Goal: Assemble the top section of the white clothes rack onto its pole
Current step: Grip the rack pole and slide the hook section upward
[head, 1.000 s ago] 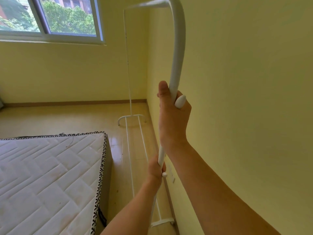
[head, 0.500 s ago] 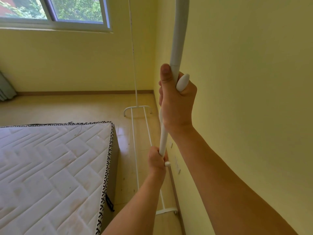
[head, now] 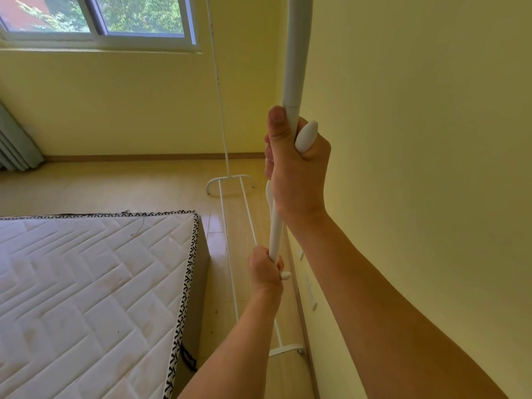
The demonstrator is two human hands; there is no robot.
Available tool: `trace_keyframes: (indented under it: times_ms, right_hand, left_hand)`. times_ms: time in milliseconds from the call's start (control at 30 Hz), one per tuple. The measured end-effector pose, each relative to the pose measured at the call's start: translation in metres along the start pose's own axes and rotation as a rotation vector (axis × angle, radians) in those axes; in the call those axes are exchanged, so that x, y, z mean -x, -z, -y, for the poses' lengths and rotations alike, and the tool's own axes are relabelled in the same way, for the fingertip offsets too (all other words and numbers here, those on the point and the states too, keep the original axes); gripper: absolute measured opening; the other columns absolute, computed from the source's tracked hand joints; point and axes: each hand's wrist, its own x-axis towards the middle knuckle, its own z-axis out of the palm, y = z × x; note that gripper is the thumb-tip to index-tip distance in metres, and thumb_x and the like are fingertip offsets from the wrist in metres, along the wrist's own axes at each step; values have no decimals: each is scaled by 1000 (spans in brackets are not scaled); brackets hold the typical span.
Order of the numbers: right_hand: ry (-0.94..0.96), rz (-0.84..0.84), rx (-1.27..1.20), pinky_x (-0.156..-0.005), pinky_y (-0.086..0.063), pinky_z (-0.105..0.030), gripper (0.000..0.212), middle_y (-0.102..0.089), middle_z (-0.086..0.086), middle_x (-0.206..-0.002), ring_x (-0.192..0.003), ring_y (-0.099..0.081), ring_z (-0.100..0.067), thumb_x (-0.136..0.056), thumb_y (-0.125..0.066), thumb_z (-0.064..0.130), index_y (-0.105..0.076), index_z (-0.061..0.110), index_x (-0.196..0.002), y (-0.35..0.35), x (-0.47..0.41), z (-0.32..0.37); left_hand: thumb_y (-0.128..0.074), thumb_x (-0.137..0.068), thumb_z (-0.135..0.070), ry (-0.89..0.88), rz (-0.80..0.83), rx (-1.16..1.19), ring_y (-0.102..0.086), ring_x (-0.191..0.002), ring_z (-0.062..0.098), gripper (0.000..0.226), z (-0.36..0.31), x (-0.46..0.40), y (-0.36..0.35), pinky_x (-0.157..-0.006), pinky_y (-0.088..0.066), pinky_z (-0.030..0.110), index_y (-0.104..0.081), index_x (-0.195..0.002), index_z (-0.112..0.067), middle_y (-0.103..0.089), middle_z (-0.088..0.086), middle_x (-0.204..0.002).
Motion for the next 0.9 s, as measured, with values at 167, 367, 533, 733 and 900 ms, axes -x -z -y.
trace_keyframes:
  times_ms: [167, 367, 533, 733, 900]
  right_hand:
    - [-24, 43, -8, -50, -31, -52, 51, -40, -15, -70, -57, -31, -48, -95, -61, 26, -44, -16, -74, -8, -25, -16]
    - [-36, 30, 1, -51, -33, -53, 47, -41, -19, -67, -59, -32, -39, -97, -59, 20, -45, -18, -74, -17, -57, -32]
    - [-42, 39, -25, -51, -30, -51, 47, -37, -28, -62, -59, -30, -38, -98, -58, 16, -43, -21, -73, -28, -86, -42]
    - [-44, 71, -60, -49, -19, -37, 53, -36, -14, -65, -58, -25, -29, -90, -58, 27, -41, -19, -70, -42, -121, -62]
    - [-52, 82, -48, -46, -21, -32, 53, -37, -14, -64, -54, -26, -25, -90, -58, 30, -41, -17, -71, -52, -148, -81]
  left_hand:
    - [-33, -84, -4, -17, -21, 27, -34, -35, 10, 31, -6, -28, -9, -33, -28, 15, -34, -55, -15, -36, -2, -41]
    - [-35, -77, -14, -1, -15, -3, -34, -36, 10, 22, -18, -58, -22, -33, -29, 17, -35, -54, -14, -35, -2, -41]
    - [-33, -85, -6, 17, -38, -15, -33, -31, 8, 30, -32, -86, -38, -32, -27, 15, -38, -56, -13, -36, 0, -41]
    - [-31, -88, -4, 70, -32, -14, -29, -31, 7, 33, -50, -122, -53, -31, -23, 16, -35, -57, -14, -33, -3, -40]
    - [-31, -88, -3, 63, -43, -56, -29, -30, 7, 34, -58, -153, -61, -31, -23, 14, -36, -57, -13, -33, 0, -41]
